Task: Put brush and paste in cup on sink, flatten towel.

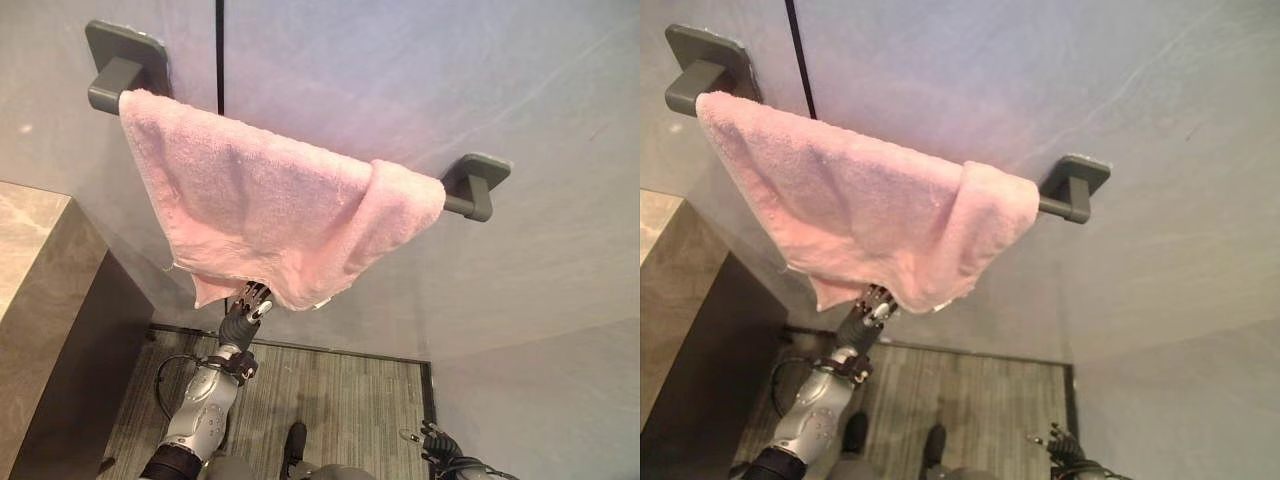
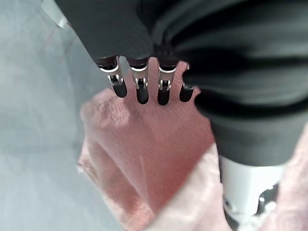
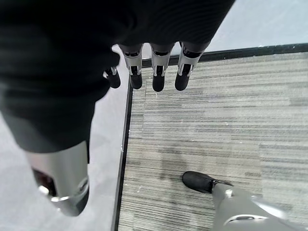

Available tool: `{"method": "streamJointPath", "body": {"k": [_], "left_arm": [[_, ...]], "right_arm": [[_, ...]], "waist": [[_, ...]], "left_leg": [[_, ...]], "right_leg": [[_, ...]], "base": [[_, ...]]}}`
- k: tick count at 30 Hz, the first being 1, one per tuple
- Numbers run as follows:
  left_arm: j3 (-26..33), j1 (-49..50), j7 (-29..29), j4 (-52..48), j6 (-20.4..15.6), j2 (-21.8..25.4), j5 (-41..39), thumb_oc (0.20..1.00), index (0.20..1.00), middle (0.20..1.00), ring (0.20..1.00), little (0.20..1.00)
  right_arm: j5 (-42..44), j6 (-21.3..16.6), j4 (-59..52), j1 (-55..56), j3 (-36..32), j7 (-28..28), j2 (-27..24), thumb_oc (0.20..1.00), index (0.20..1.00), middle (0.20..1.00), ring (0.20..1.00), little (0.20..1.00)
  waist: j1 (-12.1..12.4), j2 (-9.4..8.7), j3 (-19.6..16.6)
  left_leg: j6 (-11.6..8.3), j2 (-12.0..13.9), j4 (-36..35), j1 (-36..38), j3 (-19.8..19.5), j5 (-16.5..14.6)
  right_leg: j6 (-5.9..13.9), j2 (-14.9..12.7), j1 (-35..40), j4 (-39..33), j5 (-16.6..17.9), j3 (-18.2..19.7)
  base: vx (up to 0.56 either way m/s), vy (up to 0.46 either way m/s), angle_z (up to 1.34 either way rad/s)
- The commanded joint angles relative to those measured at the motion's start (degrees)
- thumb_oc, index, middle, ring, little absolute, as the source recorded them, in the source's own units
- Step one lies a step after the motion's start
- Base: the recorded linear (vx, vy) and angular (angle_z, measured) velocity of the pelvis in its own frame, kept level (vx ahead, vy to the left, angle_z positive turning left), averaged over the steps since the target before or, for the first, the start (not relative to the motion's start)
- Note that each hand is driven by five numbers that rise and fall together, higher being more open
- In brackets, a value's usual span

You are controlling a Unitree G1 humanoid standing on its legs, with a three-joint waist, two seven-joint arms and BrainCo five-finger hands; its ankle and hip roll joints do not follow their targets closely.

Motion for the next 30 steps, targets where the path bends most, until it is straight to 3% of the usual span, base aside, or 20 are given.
{"method": "streamJointPath", "body": {"k": [1,2,13,14,15,16,17,18,19,30], "left_arm": [[-0.02,-3.26,-0.45,-3.58,-3.59,-0.12,1.49,1.000,1.000,1.000,1.000,1.000],[-0.14,-3.46,-0.41,-4.42,-3.75,0.01,1.55,0.953,0.953,0.953,0.953,0.953],[-0.78,-3.49,-2.42,-11.17,-3.72,0.15,-1.59,0.937,0.937,0.937,0.937,0.937],[-1.20,-3.46,-2.99,-12.12,-3.69,0.55,-1.52,0.906,0.906,0.906,0.906,0.906],[-1.21,-3.46,-3.00,-12.12,-3.69,0.56,-1.53,0.827,0.827,0.827,0.827,0.827],[-1.46,-3.43,-3.28,-13.08,-3.69,0.65,-2.16,0.652,0.652,0.652,0.652,0.652],[-1.61,-3.47,-3.38,-13.52,-3.73,0.81,-2.06,0.548,0.548,0.548,0.548,0.548],[-1.67,-3.37,-3.44,-13.92,-3.83,0.93,-2.12,0.307,0.307,0.307,0.307,0.307],[-1.72,-3.13,-3.44,-14.04,-3.90,0.75,-2.60,0.200,0.200,0.200,0.200,0.200],[-1.76,-1.75,-2.02,-7.63,-3.44,0.58,-0.27,0.200,0.200,0.200,0.200,0.200]], "right_arm": [[-0.40,-0.72,-1.52,0.06,0.60,0.59,-0.42,1.000,1.000,1.000,1.000,1.000],[-0.42,-0.76,-1.45,0.18,0.58,0.62,-0.40,1.000,1.000,1.000,1.000,1.000],[-0.98,-0.94,-1.63,0.19,0.80,1.02,-0.03,1.000,1.000,1.000,1.000,1.000],[3.28,-0.81,-2.03,0.55,0.03,1.93,0.41,1.000,1.000,1.000,1.000,1.000],[3.30,-0.82,-2.02,0.55,0.03,1.94,0.41,1.000,1.000,1.000,1.000,1.000],[6.09,-0.78,-1.29,0.61,-1.26,2.70,0.85,1.000,1.000,1.000,1.000,1.000],[5.45,-1.00,-1.53,0.50,-1.06,2.78,0.73,1.000,1.000,1.000,1.000,1.000],[4.76,-1.17,-2.00,0.47,-0.74,2.63,0.51,1.000,1.000,1.000,1.000,1.000],[5.11,-1.15,-2.09,0.53,-0.75,2.44,0.46,1.000,1.000,1.000,1.000,1.000],[4.22,-1.21,-1.93,0.39,-0.61,2.02,0.02,1.000,1.000,1.000,1.000,1.000]], "waist": [[0.33,-0.43,-0.63],[0.31,-0.54,-0.69],[0.29,-1.00,-0.89],[0.26,-0.91,-0.90],[0.28,-0.91,-0.89],[0.32,-0.78,-0.84],[0.39,-0.74,-0.78],[0.39,-0.72,-0.77],[0.35,-0.78,-0.78],[0.62,-0.67,-0.67]], "left_leg": [[-2.27,1.58,0.13,0.41,2.01,-0.39],[-2.24,1.60,0.13,0.47,2.01,-0.43],[-2.11,1.54,0.13,0.82,2.25,-0.74],[-2.10,1.57,0.13,0.82,2.18,-0.78],[-2.10,1.58,0.13,0.84,2.19,-0.78],[-2.06,1.53,0.13,0.87,2.25,-0.78],[-2.06,1.55,0.13,0.83,2.23,-0.77],[-2.04,1.53,0.13,0.81,2.23,-0.75],[-2.04,1.51,0.13,0.83,2.28,-0.76],[-1.84,1.58,0.13,0.80,2.06,-0.69]], "right_leg": [[3.72,-0.67,-2.25,0.95,4.34,1.07],[3.72,-0.68,-2.21,0.97,4.35,1.10],[3.74,-0.70,-2.02,1.05,4.37,1.33],[3.74,-0.74,-2.03,1.03,4.36,1.35],[3.74,-0.73,-2.02,1.03,4.36,1.36],[3.77,-0.75,-2.07,1.04,4.42,1.35],[3.78,-0.74,-2.07,1.02,4.44,1.34],[3.78,-0.68,-2.10,1.01,4.44,1.38],[3.77,-0.64,-2.11,1.01,4.43,1.43],[3.73,-0.63,-1.98,1.06,4.41,1.29]], "base": [[0.00,0.000,0.00],[0.00,0.000,0.00],[0.00,0.000,0.00],[0.00,0.000,0.00],[0.00,0.000,0.00],[0.00,0.000,0.00],[0.00,0.000,0.00],[0.00,0.000,0.00],[0.00,0.000,0.00],[0.00,0.000,0.00]]}}
